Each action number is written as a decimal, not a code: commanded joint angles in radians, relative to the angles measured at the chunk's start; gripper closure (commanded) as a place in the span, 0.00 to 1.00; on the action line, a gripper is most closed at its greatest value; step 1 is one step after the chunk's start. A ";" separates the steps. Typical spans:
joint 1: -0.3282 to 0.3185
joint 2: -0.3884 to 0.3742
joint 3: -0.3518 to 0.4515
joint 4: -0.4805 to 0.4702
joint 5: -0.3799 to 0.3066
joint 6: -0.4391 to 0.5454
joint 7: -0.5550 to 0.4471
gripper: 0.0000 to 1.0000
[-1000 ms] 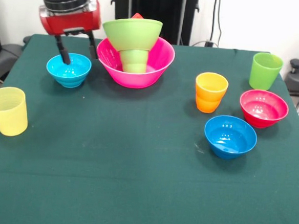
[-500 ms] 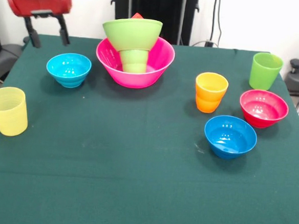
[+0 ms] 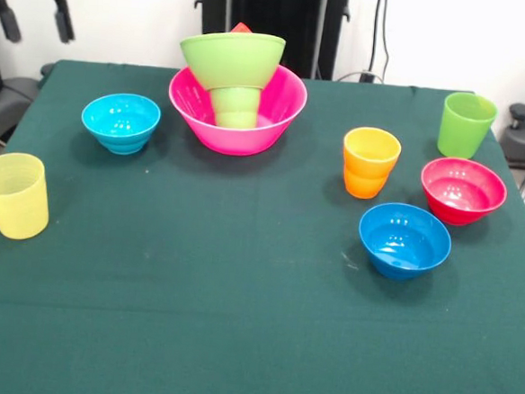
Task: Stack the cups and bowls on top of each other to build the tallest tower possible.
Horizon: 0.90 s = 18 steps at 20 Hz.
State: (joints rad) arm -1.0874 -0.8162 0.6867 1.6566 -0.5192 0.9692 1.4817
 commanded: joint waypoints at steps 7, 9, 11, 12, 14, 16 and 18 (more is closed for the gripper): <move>-0.085 -0.291 0.074 0.250 0.082 0.138 -0.267 0.00; -0.109 -0.322 0.089 0.287 0.111 0.129 -0.275 0.00; -0.133 -0.354 0.104 0.326 0.137 0.116 -0.283 0.00; -0.145 -0.371 0.111 0.347 0.148 0.105 -0.287 0.00; -0.168 -0.404 0.125 0.389 0.168 0.082 -0.296 0.00; -0.193 -0.432 0.142 0.428 0.189 0.060 -0.304 0.00; -0.222 -0.454 0.164 0.470 0.213 0.031 -0.314 0.00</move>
State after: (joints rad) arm -1.2785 -1.1748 0.7593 1.9030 -0.3564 1.0013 1.4817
